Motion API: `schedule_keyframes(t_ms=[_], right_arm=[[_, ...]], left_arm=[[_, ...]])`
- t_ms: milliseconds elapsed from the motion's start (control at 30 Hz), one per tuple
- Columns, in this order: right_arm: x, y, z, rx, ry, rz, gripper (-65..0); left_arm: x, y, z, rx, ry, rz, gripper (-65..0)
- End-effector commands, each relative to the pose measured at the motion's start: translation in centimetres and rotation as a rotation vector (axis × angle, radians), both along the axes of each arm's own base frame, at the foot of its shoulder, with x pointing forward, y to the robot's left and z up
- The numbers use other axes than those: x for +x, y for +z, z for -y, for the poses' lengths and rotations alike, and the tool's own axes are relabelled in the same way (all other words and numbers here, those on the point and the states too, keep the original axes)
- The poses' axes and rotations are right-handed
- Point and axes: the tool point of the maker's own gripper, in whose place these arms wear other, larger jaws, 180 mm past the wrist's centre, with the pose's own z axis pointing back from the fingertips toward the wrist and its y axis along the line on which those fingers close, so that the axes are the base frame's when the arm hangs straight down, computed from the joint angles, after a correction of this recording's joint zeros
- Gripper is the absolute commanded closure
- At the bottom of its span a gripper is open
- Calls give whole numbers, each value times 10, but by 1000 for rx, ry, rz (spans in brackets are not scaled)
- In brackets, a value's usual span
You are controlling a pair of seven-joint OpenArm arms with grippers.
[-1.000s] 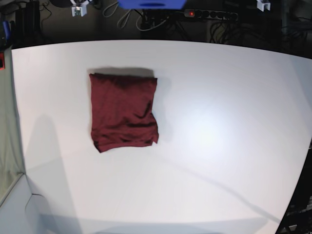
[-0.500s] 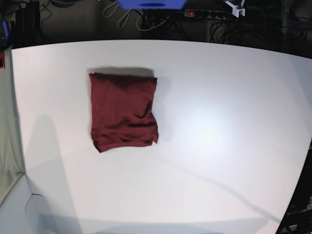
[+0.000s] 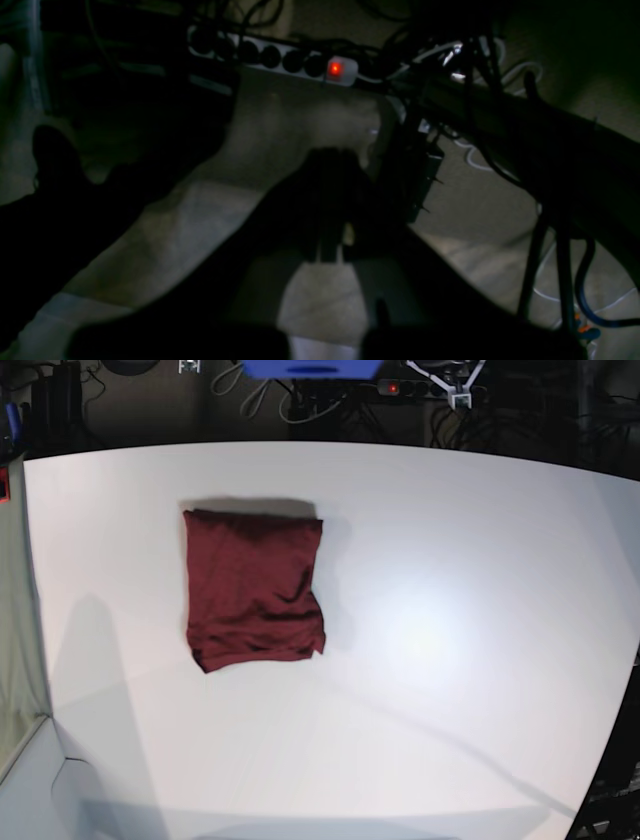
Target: Layout the t-shirt on the table in an organized manner, then fold the t-shirt properly
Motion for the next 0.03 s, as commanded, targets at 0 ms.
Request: schedule_keyframes(t_ms=[0], right_arm=[[-9, 2, 3, -18, 3, -11, 0]], left_arm=[[6, 1, -6, 14, -3, 16, -2]])
